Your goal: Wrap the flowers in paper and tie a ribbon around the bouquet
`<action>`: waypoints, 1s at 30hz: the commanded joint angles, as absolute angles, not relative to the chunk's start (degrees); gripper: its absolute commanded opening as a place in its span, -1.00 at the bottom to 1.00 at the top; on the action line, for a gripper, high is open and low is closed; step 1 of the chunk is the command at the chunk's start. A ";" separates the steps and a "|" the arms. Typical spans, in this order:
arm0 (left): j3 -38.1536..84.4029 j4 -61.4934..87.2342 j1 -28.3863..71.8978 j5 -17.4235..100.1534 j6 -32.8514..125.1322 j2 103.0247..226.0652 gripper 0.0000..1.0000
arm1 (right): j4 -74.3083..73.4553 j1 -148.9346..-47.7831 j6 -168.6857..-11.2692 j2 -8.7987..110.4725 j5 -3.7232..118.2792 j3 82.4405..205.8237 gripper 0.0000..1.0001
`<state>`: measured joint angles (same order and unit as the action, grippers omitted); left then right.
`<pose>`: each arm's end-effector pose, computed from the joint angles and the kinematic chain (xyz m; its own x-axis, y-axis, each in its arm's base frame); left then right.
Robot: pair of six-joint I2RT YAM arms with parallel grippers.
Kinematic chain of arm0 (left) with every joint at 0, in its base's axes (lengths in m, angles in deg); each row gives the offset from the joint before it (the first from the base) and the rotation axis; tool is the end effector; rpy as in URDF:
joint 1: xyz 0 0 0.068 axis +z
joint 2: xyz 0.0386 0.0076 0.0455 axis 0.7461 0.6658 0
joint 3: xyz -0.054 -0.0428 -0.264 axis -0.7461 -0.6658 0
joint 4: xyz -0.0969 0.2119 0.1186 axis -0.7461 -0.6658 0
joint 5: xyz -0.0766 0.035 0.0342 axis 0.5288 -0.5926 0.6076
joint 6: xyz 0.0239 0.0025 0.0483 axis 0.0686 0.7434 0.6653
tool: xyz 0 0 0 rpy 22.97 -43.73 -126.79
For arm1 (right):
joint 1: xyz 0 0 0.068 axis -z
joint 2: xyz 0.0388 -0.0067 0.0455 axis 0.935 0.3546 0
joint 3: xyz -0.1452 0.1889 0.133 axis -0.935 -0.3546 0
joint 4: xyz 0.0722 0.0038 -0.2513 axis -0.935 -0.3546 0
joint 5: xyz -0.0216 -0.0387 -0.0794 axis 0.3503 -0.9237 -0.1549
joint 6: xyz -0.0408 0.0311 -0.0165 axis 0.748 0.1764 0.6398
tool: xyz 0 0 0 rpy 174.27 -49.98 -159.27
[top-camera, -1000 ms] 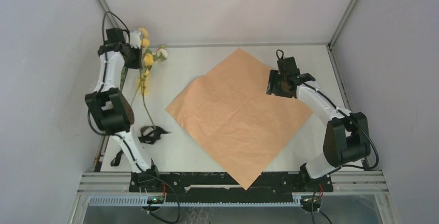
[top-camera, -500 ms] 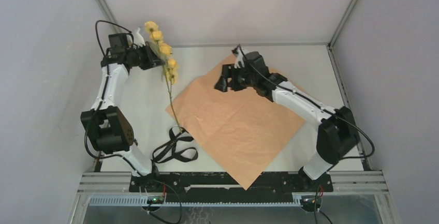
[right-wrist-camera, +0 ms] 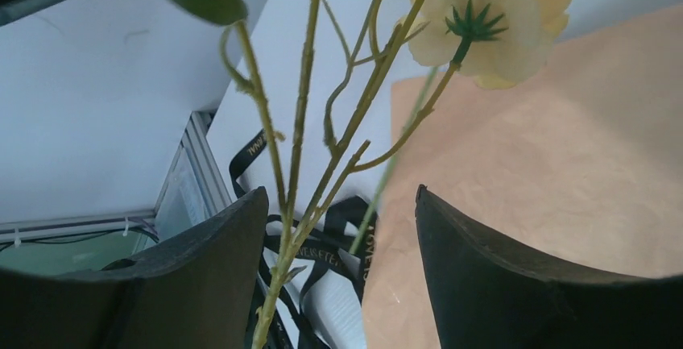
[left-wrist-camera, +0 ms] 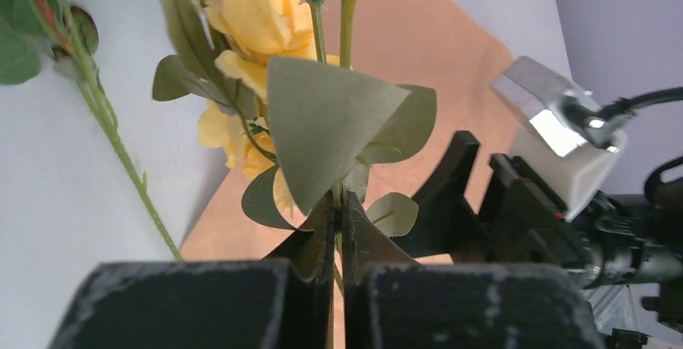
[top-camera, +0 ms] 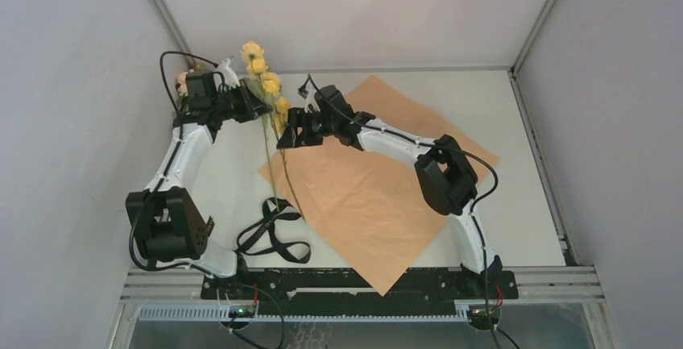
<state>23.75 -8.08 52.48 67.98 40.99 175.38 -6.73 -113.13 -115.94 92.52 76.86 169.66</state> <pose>0.3429 0.0049 0.3232 -0.6316 -0.2835 -0.7216 0.2504 0.8063 -0.5359 0.3531 0.3624 0.2507 -0.7797 -0.0821 -0.6207 -0.5758 0.4834 0.6593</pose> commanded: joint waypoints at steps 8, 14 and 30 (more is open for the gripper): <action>17.80 0.25 48.78 68.32 37.15 172.30 -1.00 | 2.60 -114.44 -119.24 95.24 78.64 170.60 0.52; 17.77 1.22 48.76 69.24 35.83 170.40 -1.00 | 0.88 -113.76 -119.25 94.76 77.21 169.90 -0.95; 34.64 -19.06 48.97 37.28 45.75 194.60 0.43 | -20.11 -95.63 -103.72 79.91 59.62 151.50 -1.00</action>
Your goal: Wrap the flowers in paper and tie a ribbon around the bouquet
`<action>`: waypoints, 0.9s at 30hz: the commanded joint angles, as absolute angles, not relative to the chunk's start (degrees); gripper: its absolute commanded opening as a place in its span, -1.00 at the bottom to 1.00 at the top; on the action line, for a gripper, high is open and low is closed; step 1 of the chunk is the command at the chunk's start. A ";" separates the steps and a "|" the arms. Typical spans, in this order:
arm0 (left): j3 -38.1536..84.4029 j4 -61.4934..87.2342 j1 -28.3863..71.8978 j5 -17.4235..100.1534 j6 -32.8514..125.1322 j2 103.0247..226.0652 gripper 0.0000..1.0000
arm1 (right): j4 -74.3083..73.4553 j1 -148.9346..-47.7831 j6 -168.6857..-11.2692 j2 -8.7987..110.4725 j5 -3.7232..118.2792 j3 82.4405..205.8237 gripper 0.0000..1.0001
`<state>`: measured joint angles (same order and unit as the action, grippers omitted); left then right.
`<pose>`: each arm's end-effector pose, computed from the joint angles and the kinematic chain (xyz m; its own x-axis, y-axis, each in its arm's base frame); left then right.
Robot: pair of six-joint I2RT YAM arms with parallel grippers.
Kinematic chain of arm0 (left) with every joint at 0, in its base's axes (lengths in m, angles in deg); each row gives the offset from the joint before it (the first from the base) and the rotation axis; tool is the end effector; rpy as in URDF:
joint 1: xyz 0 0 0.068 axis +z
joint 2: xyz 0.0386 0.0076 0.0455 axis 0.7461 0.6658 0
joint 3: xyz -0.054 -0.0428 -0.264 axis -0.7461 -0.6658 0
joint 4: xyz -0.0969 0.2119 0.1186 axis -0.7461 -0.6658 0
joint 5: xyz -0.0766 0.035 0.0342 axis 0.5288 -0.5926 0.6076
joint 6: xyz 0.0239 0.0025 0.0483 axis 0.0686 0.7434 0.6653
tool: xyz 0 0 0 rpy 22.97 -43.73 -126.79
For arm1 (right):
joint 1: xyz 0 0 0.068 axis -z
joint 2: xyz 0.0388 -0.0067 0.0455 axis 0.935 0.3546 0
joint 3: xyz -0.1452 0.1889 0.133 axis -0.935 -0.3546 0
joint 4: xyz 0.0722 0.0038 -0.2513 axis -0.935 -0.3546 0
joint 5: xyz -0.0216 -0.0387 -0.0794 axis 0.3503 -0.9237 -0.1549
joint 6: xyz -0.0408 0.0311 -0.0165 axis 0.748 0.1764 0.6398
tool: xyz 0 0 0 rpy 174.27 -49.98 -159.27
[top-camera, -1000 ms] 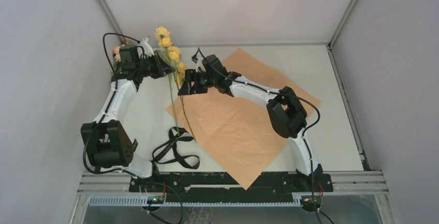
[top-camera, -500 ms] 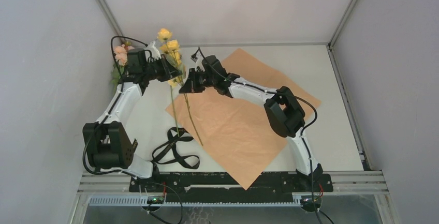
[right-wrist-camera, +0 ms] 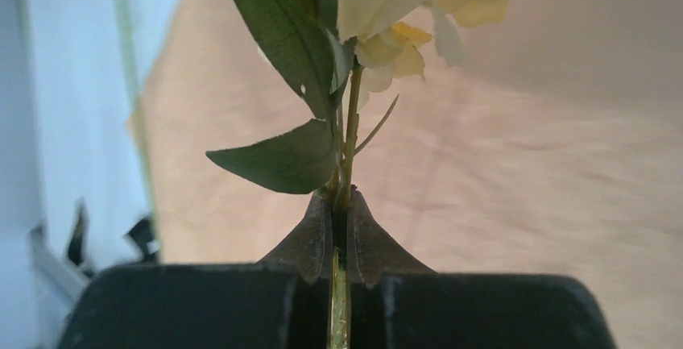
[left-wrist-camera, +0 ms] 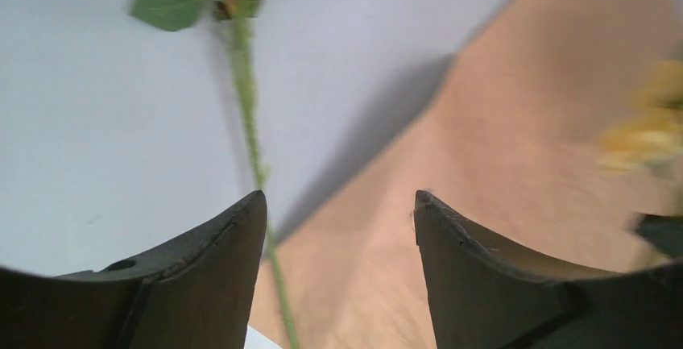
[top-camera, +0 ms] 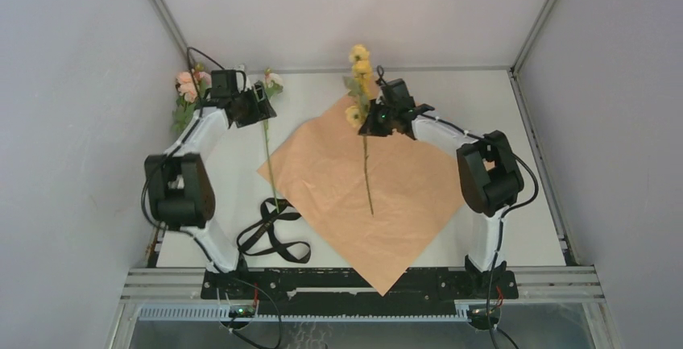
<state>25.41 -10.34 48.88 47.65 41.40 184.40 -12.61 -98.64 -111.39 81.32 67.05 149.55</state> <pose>0.3754 -0.0048 0.2730 -0.6906 -0.2795 -0.6671 -0.0185 0.9288 -0.3701 0.3756 0.2240 0.2123 -0.8376 0.0459 -0.5443 -0.2975 0.7973 0.5251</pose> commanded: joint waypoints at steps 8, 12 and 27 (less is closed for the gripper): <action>43.33 -24.39 46.44 36.03 47.87 206.76 0.40 | -29.72 -93.21 -100.88 87.08 51.81 158.82 -0.56; 47.31 -26.47 46.04 33.90 47.43 210.51 0.34 | -33.23 -94.43 -99.46 87.46 46.55 161.10 -0.18; 52.95 -29.98 45.61 29.53 44.70 215.08 -0.54 | -32.67 -95.62 -100.65 71.74 45.17 150.72 0.14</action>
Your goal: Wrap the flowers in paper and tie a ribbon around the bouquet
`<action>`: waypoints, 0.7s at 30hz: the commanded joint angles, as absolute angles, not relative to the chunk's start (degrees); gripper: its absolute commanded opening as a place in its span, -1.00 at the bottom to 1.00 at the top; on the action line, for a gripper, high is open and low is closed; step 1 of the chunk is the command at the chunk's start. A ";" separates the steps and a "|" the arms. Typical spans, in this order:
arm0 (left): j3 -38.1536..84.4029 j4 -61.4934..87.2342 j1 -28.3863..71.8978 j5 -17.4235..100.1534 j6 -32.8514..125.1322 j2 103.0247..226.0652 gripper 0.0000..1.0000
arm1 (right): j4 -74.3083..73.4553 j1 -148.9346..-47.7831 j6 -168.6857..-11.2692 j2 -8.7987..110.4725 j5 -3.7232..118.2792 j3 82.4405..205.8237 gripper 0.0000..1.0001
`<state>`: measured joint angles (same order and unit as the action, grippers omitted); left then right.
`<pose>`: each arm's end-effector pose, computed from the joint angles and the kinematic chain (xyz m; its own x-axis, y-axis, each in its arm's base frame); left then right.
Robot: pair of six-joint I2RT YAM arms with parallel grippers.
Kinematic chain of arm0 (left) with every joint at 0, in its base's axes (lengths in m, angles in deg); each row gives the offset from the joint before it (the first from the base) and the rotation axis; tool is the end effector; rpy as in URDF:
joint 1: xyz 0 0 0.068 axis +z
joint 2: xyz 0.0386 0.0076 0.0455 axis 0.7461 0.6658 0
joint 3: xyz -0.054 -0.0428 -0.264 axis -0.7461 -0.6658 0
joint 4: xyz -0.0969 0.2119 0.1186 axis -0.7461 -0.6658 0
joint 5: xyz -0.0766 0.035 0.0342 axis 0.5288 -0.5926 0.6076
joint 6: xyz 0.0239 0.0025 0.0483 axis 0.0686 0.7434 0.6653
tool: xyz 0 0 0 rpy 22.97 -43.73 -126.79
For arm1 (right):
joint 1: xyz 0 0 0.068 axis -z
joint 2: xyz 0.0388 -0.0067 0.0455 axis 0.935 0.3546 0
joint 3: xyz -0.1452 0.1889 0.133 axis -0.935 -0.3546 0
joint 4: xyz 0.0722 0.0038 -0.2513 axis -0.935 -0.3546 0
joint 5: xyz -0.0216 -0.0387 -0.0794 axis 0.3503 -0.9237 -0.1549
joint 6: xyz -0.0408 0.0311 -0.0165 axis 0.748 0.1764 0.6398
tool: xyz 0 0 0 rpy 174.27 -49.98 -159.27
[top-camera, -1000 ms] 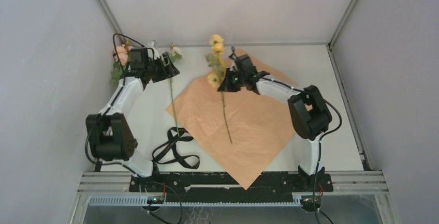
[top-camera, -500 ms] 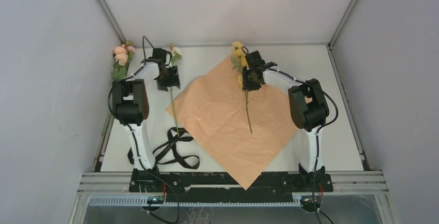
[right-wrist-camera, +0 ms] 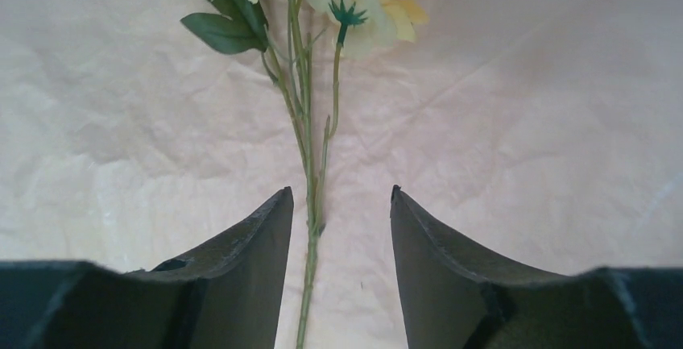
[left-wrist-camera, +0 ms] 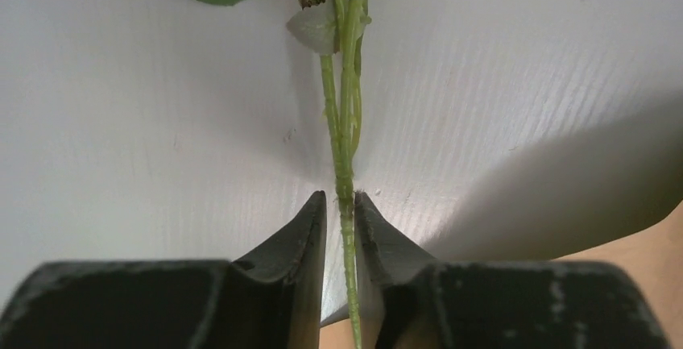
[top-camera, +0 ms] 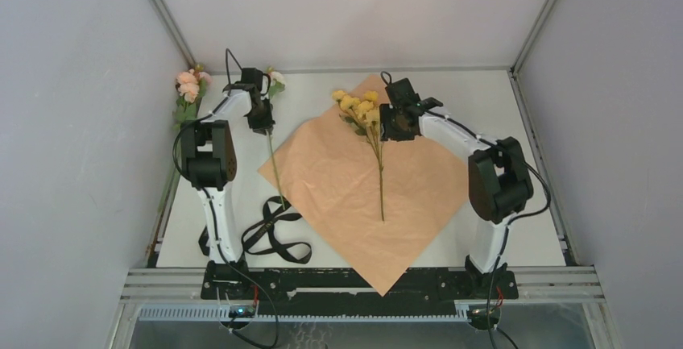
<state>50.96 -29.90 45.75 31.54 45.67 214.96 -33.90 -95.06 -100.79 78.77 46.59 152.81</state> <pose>0.4646 -0.0193 0.1744 -0.9027 -0.1694 -0.3955 -0.1591 0.9855 -0.0588 0.3703 0.1772 0.2216 -0.8577 -0.0792 -0.5079 -0.1579 0.9809 0.1137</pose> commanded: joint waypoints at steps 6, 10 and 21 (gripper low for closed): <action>57.66 -33.60 45.86 27.90 44.92 218.62 -1.00 | -32.61 -96.22 -100.32 66.54 45.07 146.97 0.14; 58.32 -34.01 45.83 28.29 45.13 218.91 -1.00 | -32.66 -96.28 -100.23 63.70 44.58 145.09 0.15; 47.41 -25.60 48.07 43.86 37.76 206.41 -1.00 | -30.19 -99.58 -99.70 60.02 45.92 144.63 0.16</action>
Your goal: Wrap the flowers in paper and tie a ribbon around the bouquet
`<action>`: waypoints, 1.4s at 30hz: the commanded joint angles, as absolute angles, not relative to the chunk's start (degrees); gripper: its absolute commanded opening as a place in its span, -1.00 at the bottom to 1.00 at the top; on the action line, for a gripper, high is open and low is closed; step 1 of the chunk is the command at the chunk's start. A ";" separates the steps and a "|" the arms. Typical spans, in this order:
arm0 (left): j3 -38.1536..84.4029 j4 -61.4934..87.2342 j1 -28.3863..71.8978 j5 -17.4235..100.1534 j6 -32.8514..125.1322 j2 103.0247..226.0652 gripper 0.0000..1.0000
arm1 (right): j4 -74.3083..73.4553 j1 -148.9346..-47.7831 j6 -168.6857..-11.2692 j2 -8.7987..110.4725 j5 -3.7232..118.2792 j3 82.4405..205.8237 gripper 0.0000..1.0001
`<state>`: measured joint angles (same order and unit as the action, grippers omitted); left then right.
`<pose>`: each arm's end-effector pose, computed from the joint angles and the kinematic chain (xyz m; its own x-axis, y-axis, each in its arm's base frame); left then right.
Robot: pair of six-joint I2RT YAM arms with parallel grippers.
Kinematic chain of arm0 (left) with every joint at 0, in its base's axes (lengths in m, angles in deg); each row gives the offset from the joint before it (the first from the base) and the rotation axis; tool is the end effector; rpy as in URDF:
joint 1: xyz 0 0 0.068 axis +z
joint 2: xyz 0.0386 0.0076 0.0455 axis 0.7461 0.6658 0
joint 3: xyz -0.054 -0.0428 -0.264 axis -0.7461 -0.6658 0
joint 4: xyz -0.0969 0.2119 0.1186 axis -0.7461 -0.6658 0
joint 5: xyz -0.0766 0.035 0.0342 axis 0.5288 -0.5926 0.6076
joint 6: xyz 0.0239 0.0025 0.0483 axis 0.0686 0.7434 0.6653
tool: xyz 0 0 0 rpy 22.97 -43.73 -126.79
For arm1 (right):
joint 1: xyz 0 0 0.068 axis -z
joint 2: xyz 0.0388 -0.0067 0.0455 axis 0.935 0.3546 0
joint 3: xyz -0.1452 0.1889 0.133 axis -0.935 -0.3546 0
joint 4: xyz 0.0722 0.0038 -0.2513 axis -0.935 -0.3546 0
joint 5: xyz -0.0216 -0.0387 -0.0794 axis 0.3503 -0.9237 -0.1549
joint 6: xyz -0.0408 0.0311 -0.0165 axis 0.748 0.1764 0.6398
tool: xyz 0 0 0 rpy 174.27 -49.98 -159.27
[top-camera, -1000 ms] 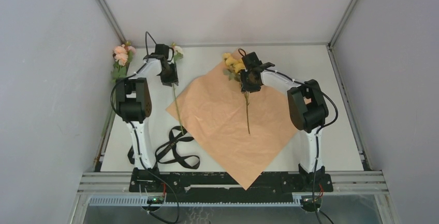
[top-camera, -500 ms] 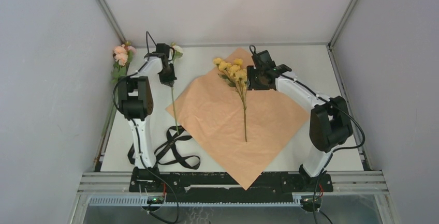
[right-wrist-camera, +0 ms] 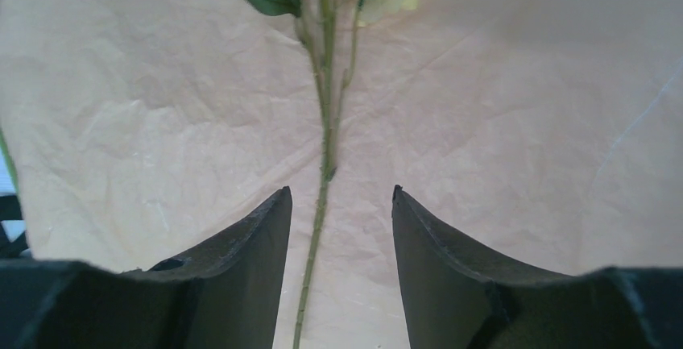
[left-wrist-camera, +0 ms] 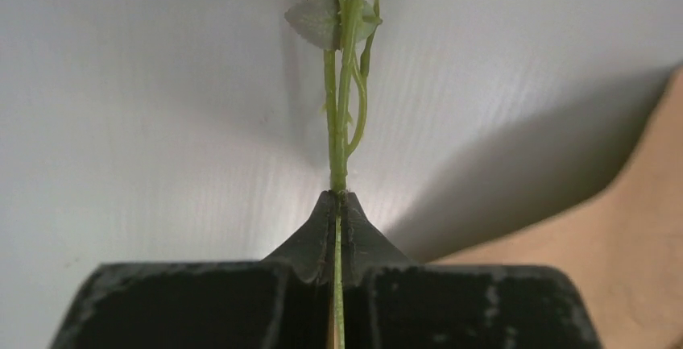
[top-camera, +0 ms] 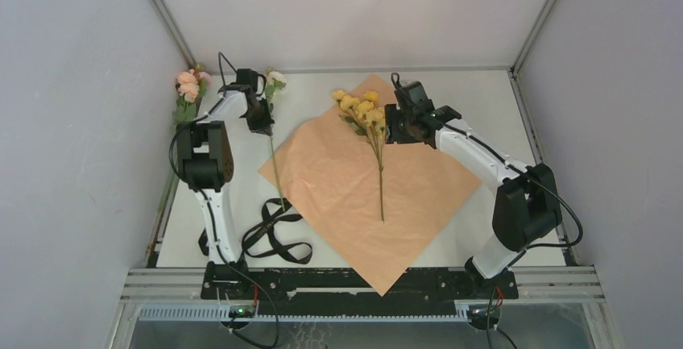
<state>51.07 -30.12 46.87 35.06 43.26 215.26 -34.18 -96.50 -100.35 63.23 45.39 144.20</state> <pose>0.4651 -0.0124 0.1724 -0.8997 -0.2278 -0.3722 -0.1932 0.9727 -0.1284 0.3167 0.1603 0.2730 -0.7933 -0.0774 -0.6039 -0.1906 0.9736 0.1256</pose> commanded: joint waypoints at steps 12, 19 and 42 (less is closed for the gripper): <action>30.80 -15.95 47.51 52.49 31.10 189.12 -1.00 | 1.93 -110.76 -116.50 76.74 76.21 152.22 0.75; 19.06 -8.95 46.25 54.38 26.41 184.69 -1.00 | 2.23 -113.55 -126.93 94.36 79.18 165.67 0.81; 26.79 -18.81 50.28 42.40 49.11 177.83 0.10 | 4.51 -109.80 -130.68 97.97 86.80 169.25 -1.00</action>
